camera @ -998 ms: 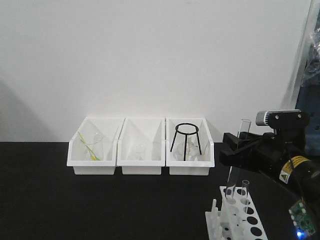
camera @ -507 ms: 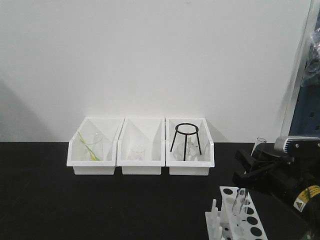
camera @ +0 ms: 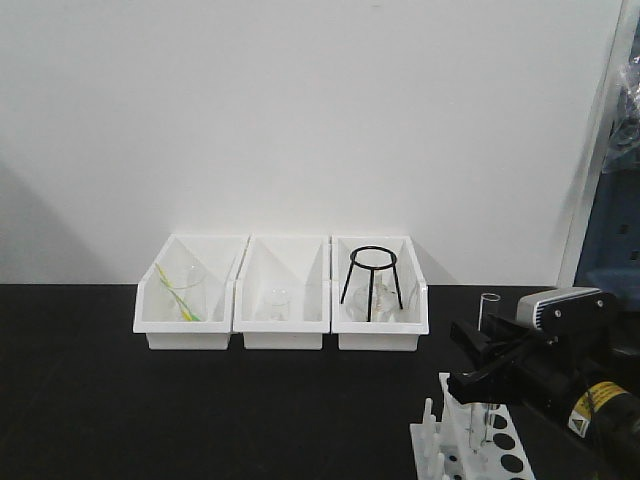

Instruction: Flip and reinsert test tube from rack

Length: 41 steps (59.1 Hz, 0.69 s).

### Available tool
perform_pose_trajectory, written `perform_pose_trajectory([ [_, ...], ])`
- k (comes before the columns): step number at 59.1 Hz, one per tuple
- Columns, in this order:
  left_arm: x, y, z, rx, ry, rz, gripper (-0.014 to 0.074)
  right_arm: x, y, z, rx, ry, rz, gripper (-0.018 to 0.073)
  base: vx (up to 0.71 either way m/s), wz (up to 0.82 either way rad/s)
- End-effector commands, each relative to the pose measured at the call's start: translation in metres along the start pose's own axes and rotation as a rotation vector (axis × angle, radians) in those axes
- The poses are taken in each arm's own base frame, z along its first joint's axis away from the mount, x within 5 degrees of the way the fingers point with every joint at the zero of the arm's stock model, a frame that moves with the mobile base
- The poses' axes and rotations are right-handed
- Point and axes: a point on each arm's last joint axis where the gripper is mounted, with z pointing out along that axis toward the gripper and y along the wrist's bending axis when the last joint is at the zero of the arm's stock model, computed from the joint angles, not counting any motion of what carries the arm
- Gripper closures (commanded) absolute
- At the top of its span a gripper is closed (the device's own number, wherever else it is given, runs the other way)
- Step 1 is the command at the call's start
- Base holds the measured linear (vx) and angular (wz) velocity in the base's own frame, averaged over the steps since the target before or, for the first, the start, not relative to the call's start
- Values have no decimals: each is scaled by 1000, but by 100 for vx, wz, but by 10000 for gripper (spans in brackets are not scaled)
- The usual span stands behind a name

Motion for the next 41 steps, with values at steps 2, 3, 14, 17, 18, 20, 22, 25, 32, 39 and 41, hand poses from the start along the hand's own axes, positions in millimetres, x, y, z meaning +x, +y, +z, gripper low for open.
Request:
perform_pose_trajectory([
  [2,-8,-2,-1,23,-96,-3,603,-14,1,2,-19,-89,-37,456,0,0],
  [3,-8,-2,-1,23,-96,-3,603,-13,1,2,-20,-88,-40,456,0,0],
  [14,-8,-2,-1,23,-96,-3,603,-17,1,3,-21,-148,-26,456,0,0],
  [17,-8,-2,-1,23,-96,-3,603,-18,0,2,-15,-163,-15,456,0,0],
  [18,-8,-2,-1,23,-96,-3,603,-18,0,2,-13,-166,-11,456,0,0],
  [20,-8,-2,-1,23,-96,-3,603,-20,0,2,-10,-178,-8,456,0,0],
  [22,-8,-2,-1,23,-96,-3,603,-22,0,1,-8,-189,-7,456,0,0],
  [25,-8,-2,-1,23,-96,-3,603,-27,0,-2,-7,-214,-5,456,0,0],
  [32,-8,-2,-1,23,-96,-3,603,-39,1,-9,4,-248,-34,456,0,0],
  [39,-8,-2,-1,23,-96,-3,603,-43,2,-12,14,-241,-49,456,0,0],
  [41,-8,-2,-1,23,-96,-3,603,-41,1,-12,18,-224,-50,456,0,0],
])
